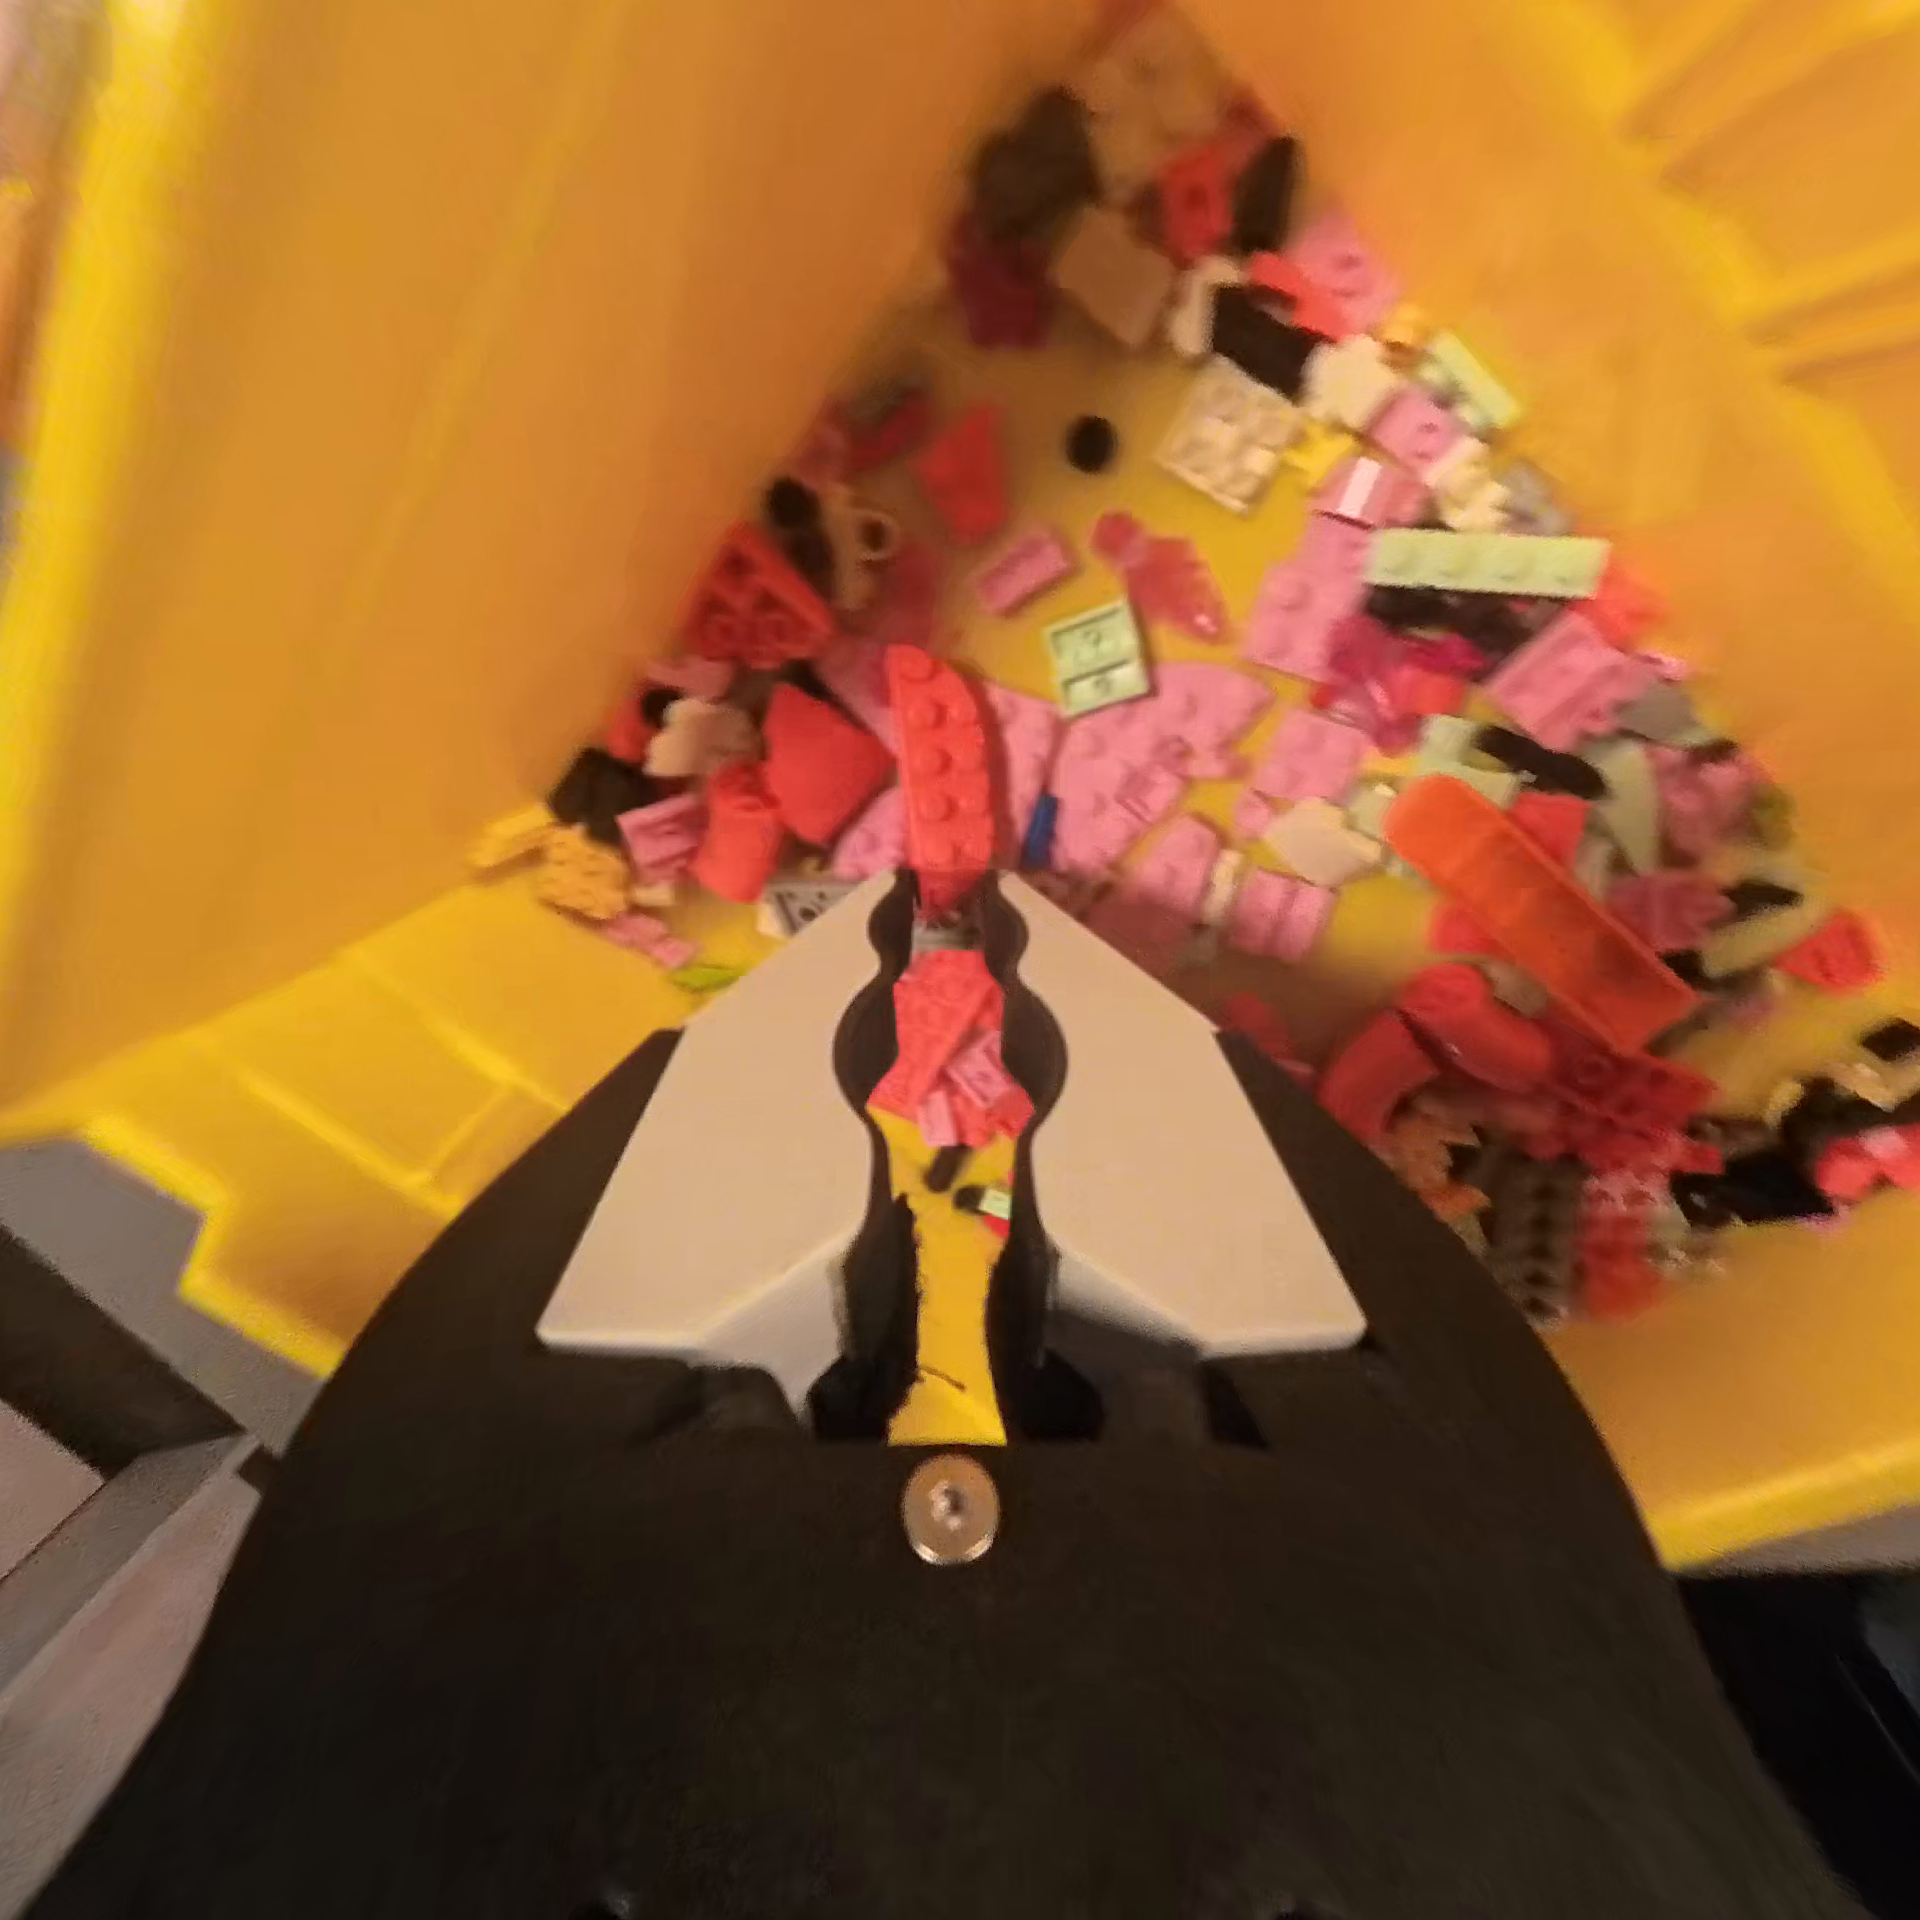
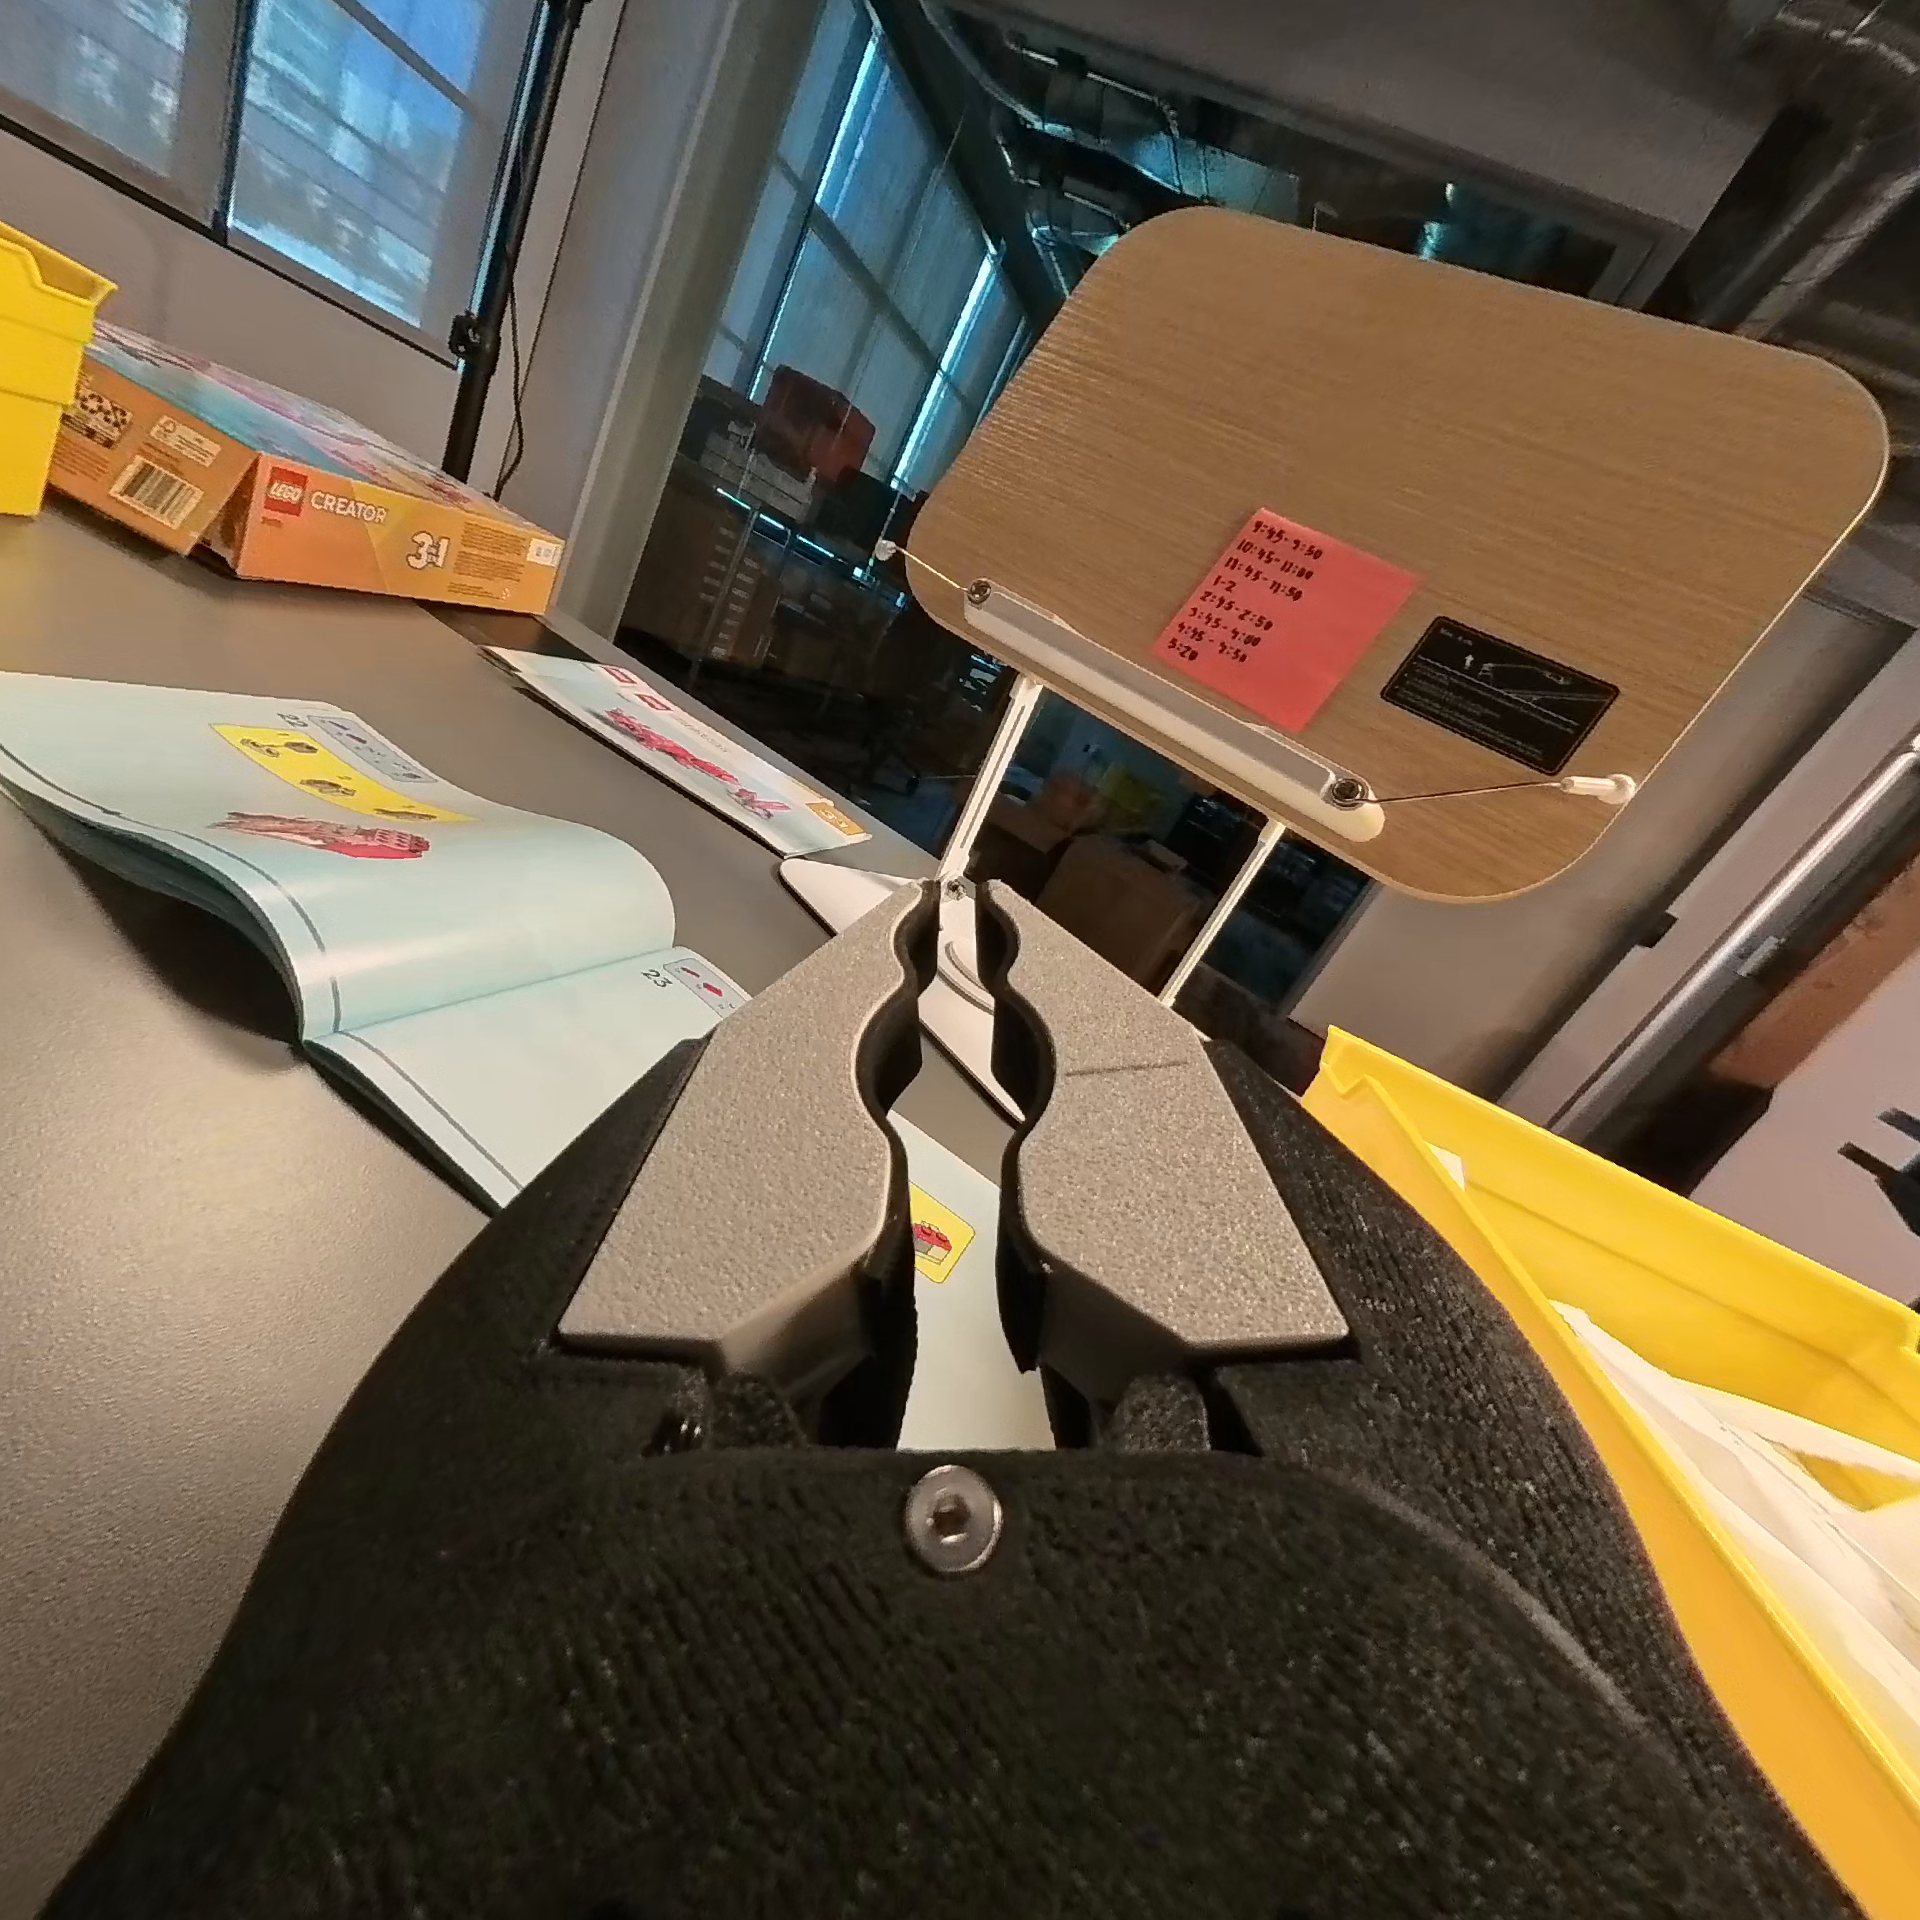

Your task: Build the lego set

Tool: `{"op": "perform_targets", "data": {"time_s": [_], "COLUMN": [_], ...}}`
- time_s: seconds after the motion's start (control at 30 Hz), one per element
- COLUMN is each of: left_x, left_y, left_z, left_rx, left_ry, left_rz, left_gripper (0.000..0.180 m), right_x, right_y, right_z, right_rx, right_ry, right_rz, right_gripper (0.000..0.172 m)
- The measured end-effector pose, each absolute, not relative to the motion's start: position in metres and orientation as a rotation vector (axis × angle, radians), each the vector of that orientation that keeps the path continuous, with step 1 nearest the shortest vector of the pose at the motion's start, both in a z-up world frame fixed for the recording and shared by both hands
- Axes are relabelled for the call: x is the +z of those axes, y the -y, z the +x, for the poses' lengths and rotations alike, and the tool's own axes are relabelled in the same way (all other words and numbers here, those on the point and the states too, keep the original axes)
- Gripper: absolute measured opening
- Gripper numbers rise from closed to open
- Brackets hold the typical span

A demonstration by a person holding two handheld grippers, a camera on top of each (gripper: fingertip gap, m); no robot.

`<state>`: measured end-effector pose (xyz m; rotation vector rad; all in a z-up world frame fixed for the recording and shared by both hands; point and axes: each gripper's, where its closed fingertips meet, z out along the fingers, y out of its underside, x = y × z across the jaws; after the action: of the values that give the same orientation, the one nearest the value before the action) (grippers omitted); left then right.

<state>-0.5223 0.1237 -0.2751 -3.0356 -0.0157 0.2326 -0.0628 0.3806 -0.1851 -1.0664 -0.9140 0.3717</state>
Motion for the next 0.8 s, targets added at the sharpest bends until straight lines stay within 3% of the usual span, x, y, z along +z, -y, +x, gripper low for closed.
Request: {"op": "perform_targets", "data": {"time_s": [0.1, 0.23, 0.3, 0.43, 0.67, 0.8], "left_x": [-0.273, -0.269, -0.267, -0.277, -0.281, -0.279], "left_y": [-0.127, -0.137, -0.134, -0.107, -0.091, -0.085], "left_z": [-0.538, -0.509, -0.496, -0.482, -0.498, -0.516], "left_rx": [0.258, -0.078, -0.163, -0.173, -0.102, -0.013], "left_ry": [0.153, 0.164, 0.091, -0.186, -0.106, -0.011], "left_rz": [-2.985, -2.9, -2.898, -3.032, -3.108, -3.138], "left_gripper": [0.013, 0.053, 0.057, 0.057, 0.026, 0.018], "right_x": [-0.185, -0.185, -0.185, -0.186, -0.186, -0.186], "right_y": [-0.381, -0.381, -0.381, -0.38, -0.38, -0.38], "right_z": [-0.063, -0.063, -0.063, -0.064, -0.064, -0.064], "right_rx": [0.371, 0.373, 0.372, 0.367, 0.364, 0.363], "right_ry": [0.915, 0.914, 0.915, 0.922, 0.924, 0.926], "right_rz": [-1.066, -1.066, -1.066, -1.064, -1.063, -1.063], "right_gripper": [0.005, 0.005, 0.005, 0.005, 0.005, 0.005]}}
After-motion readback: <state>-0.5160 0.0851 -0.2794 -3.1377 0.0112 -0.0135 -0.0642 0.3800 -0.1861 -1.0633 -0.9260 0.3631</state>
